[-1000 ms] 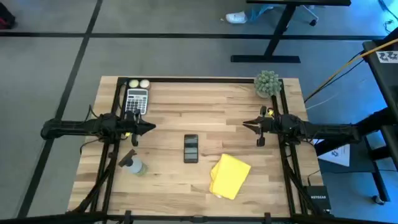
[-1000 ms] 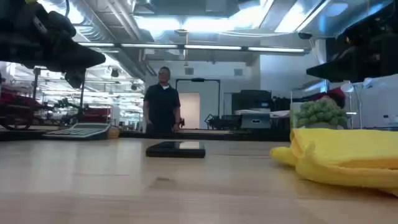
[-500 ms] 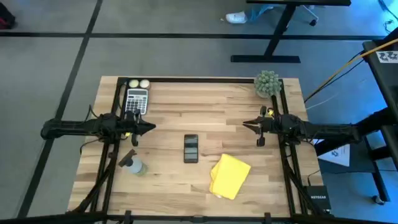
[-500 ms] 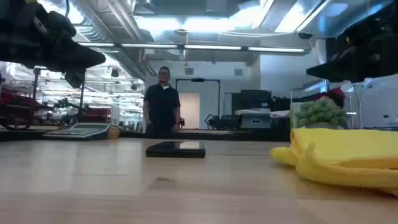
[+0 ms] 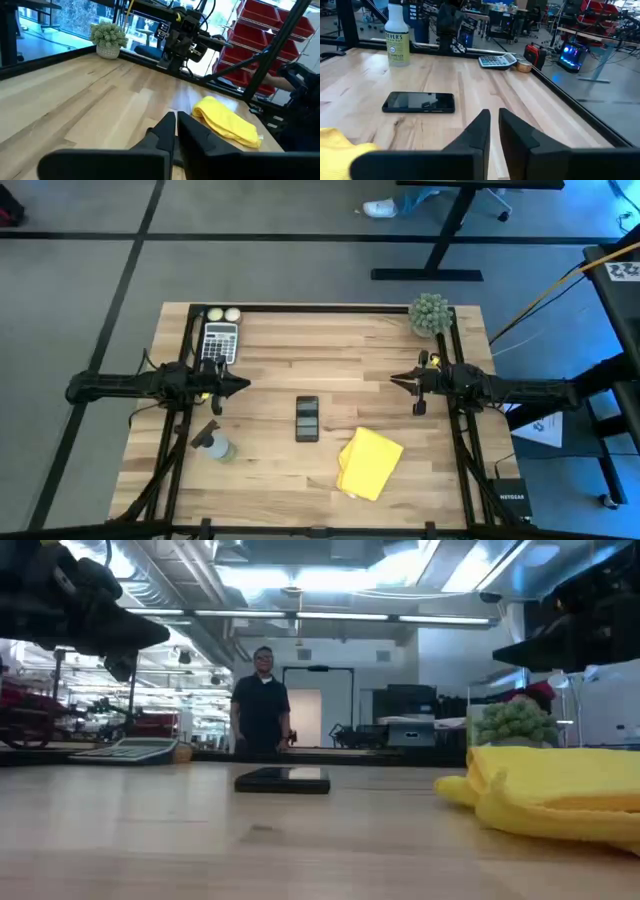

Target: Apply microfiber cloth

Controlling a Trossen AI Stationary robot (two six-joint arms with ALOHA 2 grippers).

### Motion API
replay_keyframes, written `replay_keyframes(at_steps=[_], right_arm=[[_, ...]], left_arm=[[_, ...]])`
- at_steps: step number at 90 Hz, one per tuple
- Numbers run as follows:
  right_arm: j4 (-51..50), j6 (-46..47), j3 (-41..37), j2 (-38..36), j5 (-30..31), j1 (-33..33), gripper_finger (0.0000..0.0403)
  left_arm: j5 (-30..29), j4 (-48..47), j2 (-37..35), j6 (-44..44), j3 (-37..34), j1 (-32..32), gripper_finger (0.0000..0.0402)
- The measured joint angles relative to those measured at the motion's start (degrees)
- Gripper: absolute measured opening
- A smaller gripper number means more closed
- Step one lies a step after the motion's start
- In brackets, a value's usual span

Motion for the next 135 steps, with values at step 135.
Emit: replay_keyframes(at_steps=[135], right_arm=[[0.0, -1.1, 0.0, 0.0, 0.0, 0.0, 0.0024]], left_arm=[[-0.2, 0.9, 0.0, 0.1, 0.0, 0.0, 0.0000]])
